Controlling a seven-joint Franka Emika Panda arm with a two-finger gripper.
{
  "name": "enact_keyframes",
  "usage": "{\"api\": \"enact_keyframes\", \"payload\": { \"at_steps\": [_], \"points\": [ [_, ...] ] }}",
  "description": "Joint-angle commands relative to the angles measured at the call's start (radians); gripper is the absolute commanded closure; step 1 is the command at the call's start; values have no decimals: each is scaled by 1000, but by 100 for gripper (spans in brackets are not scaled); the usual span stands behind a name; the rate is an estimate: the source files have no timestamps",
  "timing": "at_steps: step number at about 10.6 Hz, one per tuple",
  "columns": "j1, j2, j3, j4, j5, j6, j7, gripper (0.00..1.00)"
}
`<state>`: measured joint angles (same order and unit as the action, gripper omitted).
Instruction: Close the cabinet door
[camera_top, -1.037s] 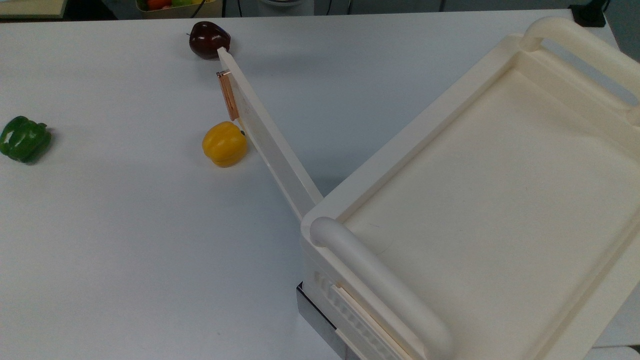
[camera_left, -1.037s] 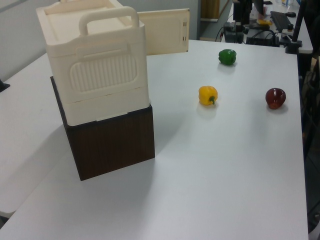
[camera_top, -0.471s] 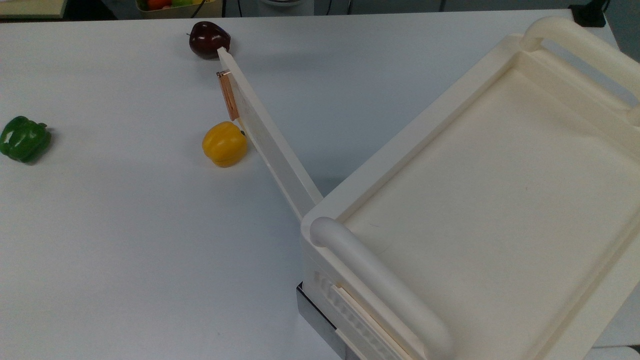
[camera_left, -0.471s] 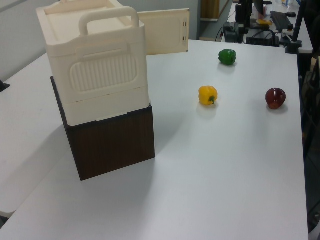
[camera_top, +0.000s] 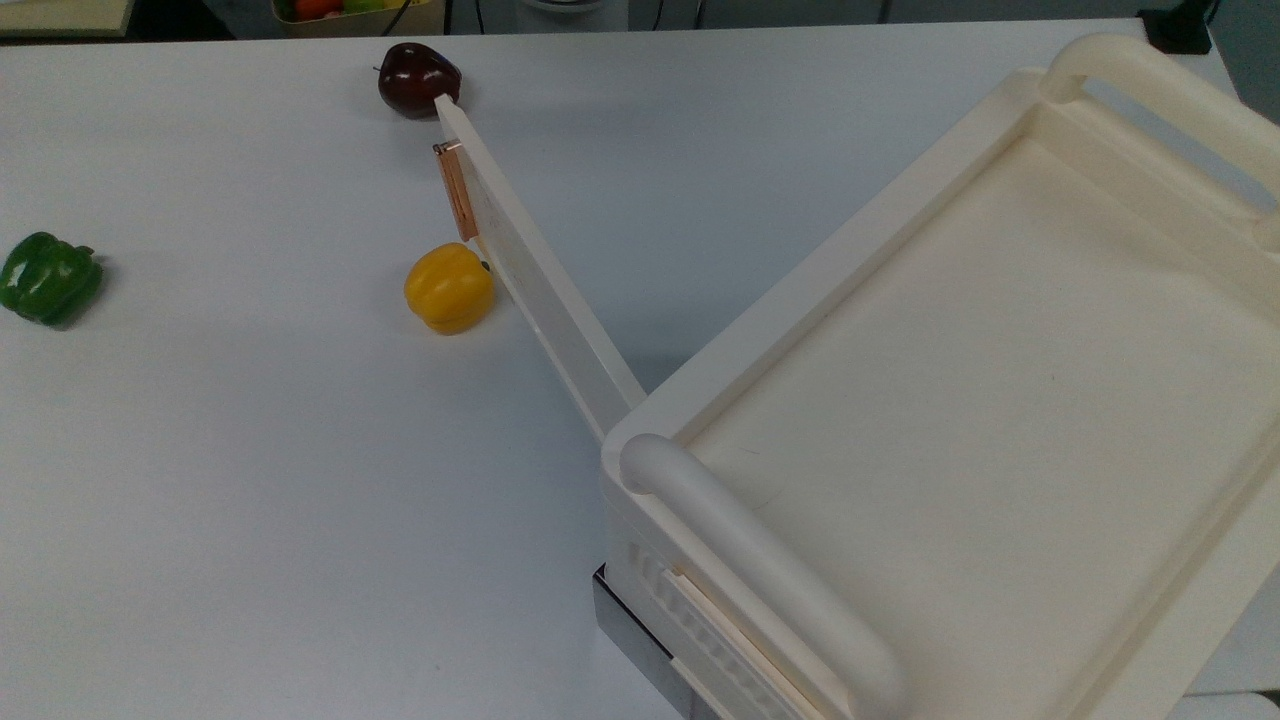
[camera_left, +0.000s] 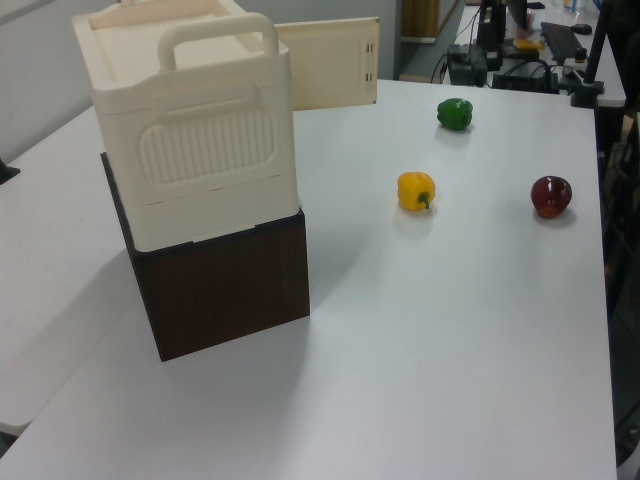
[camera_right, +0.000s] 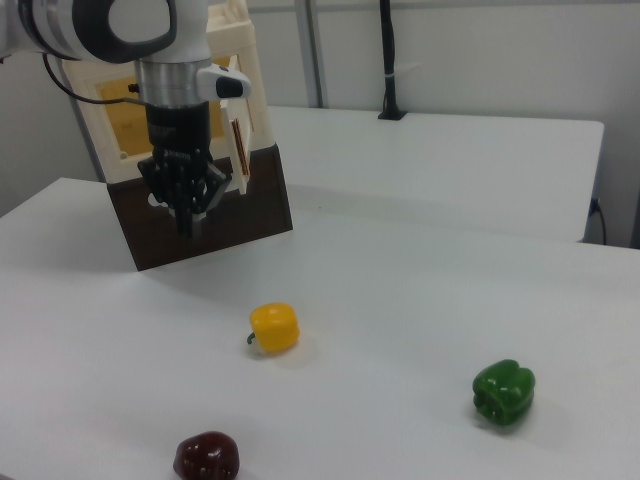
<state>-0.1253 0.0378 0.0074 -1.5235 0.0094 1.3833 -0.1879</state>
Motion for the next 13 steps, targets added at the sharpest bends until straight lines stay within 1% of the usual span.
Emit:
{"api": "enact_keyframes", "payload": {
  "at_steps": [1,3,5,7,9,11,13],
  "points": [
    [0,-4,0,-4,0,-6,-71,100],
    [-4,0,-1,-6,12,19,-148,100],
    [-8,8,-4,-6,49,64,-185,100],
    [-14,13,-9,-4,63,124,-223,100],
    [-42,13,-9,-1,106,172,-345,100],
    [-39,11,-9,2,104,229,-444,100],
    [-43,13,-6,0,92,339,-600,100]
  ]
}}
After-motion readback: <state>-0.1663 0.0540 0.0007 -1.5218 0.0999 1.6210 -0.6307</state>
